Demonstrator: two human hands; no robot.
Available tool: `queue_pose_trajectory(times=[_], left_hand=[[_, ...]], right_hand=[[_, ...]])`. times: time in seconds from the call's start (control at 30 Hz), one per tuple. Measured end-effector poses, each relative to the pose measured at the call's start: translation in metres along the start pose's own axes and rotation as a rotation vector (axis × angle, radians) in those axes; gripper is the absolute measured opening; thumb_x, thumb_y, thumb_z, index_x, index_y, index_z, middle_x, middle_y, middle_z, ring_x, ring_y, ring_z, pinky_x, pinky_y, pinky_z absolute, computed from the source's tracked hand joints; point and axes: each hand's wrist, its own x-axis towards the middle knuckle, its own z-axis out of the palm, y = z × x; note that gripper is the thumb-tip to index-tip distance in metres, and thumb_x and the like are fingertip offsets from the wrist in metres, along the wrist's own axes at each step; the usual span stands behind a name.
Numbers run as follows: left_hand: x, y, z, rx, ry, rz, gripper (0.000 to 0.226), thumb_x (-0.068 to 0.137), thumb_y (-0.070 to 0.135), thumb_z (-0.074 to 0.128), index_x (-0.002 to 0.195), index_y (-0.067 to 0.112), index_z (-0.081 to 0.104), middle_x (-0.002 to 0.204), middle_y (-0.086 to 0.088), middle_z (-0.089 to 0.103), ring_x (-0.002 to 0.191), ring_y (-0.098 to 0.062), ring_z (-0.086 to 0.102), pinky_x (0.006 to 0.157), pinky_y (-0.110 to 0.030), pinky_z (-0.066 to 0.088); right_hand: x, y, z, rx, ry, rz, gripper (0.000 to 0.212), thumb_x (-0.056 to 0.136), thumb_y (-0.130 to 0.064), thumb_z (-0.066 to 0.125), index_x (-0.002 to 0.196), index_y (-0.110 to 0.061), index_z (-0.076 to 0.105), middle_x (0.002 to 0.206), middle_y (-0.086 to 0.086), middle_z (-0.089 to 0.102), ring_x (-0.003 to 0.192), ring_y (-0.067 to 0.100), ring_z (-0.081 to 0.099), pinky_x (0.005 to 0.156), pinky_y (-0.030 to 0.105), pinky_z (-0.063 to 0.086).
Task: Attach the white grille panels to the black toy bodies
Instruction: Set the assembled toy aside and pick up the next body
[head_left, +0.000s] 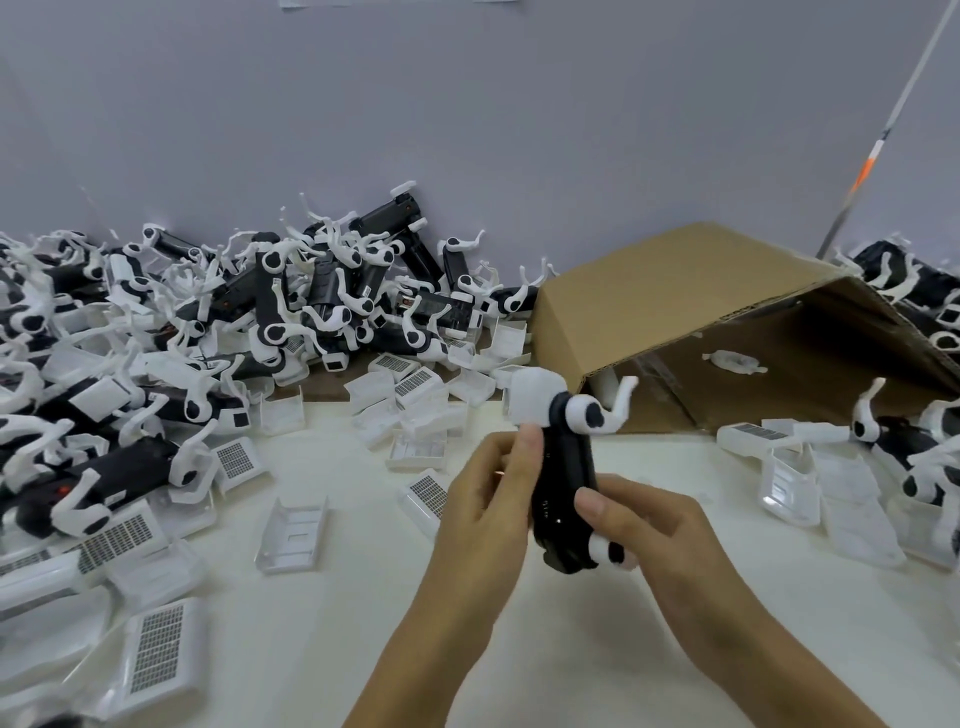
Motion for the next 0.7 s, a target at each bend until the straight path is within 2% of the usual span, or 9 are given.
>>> queue_pose_trajectory(times=[0.07,0.13,0.23,0.27,0.33,0.4,0.5,0.6,0.7], left_hand=[[0.004,0.001,-0.008,0.008,-0.052,-0.041,0.059,0.089,0.069,0.042,0.097,0.022,0.076,0.08,-0.002,0.062,0.072,-0.008,0.054,0.071,-0.024,0.043],[0.008,-0.002,-0.016,0.078,0.011,-0.031,0.052,0.09,0.063,0.044,0.1,0.025,0.078,0.09,0.002,0.067,0.078,-0.007,0.057,0.077,-0.022,0.043],[0.016,-0.015,-0.035,0.513,0.355,0.051,0.027,0.096,0.044,0.058,0.111,0.028,0.073,0.102,0.01,0.058,0.102,-0.01,0.048,0.085,-0.022,0.041],[0.016,-0.018,-0.039,0.72,0.396,0.006,0.036,0.095,0.048,0.057,0.125,0.032,0.067,0.109,0.009,0.049,0.107,-0.013,0.039,0.092,-0.026,0.04],[0.016,-0.026,-0.044,1.051,0.341,-0.155,0.061,0.09,0.068,0.05,0.143,0.04,0.049,0.114,0.004,0.033,0.111,-0.019,0.033,0.101,-0.032,0.034],[0.016,-0.032,-0.046,1.153,0.28,-0.232,0.068,0.085,0.072,0.055,0.146,0.043,0.044,0.114,0.001,0.032,0.115,-0.023,0.038,0.102,-0.032,0.036],[0.017,-0.029,-0.049,0.869,0.299,-0.147,0.059,0.079,0.042,0.077,0.134,0.041,0.056,0.114,0.003,0.039,0.107,-0.019,0.053,0.09,-0.033,0.05],[0.018,-0.018,-0.047,0.35,0.266,0.018,0.056,0.065,0.021,0.08,0.112,0.042,0.059,0.115,0.005,0.063,0.089,-0.008,0.067,0.069,-0.023,0.056],[0.014,-0.006,-0.035,-0.081,0.084,0.18,0.066,0.063,0.016,0.086,0.119,0.039,0.06,0.118,0.0,0.072,0.105,-0.016,0.07,0.086,-0.027,0.057]], right_hand=[[0.0,-0.001,-0.004,0.024,0.007,0.026,0.042,0.075,-0.054,0.071,0.105,-0.026,0.081,0.099,0.007,0.078,0.094,0.021,0.074,0.082,0.027,0.054],[0.001,0.0,-0.006,0.088,0.021,0.05,0.044,0.072,-0.05,0.076,0.103,-0.02,0.081,0.1,0.012,0.078,0.095,0.025,0.074,0.081,0.025,0.056],[0.005,0.003,-0.006,0.364,0.085,0.128,0.047,0.07,-0.043,0.084,0.103,-0.009,0.08,0.11,0.02,0.075,0.104,0.033,0.072,0.091,0.039,0.055],[0.006,0.004,-0.006,0.459,0.114,0.157,0.042,0.072,-0.041,0.081,0.102,-0.012,0.081,0.114,0.018,0.074,0.108,0.032,0.072,0.096,0.043,0.052],[0.008,0.004,-0.006,0.596,0.175,0.211,0.037,0.07,-0.04,0.075,0.1,-0.02,0.082,0.12,0.01,0.074,0.115,0.024,0.069,0.102,0.046,0.049],[0.009,0.006,-0.007,0.631,0.206,0.232,0.041,0.064,-0.042,0.076,0.101,-0.024,0.082,0.122,0.004,0.074,0.119,0.019,0.066,0.108,0.047,0.044],[0.009,0.007,-0.008,0.598,0.162,0.213,0.045,0.068,-0.041,0.074,0.109,-0.024,0.08,0.125,0.005,0.072,0.116,0.019,0.069,0.109,0.044,0.042],[0.009,0.007,-0.006,0.524,0.149,0.194,0.047,0.07,-0.042,0.075,0.113,-0.023,0.078,0.124,0.008,0.073,0.116,0.024,0.069,0.104,0.042,0.046],[0.008,0.007,-0.003,0.391,0.199,0.197,0.046,0.067,-0.043,0.078,0.109,-0.025,0.08,0.114,0.007,0.076,0.109,0.024,0.072,0.109,0.044,0.044]])
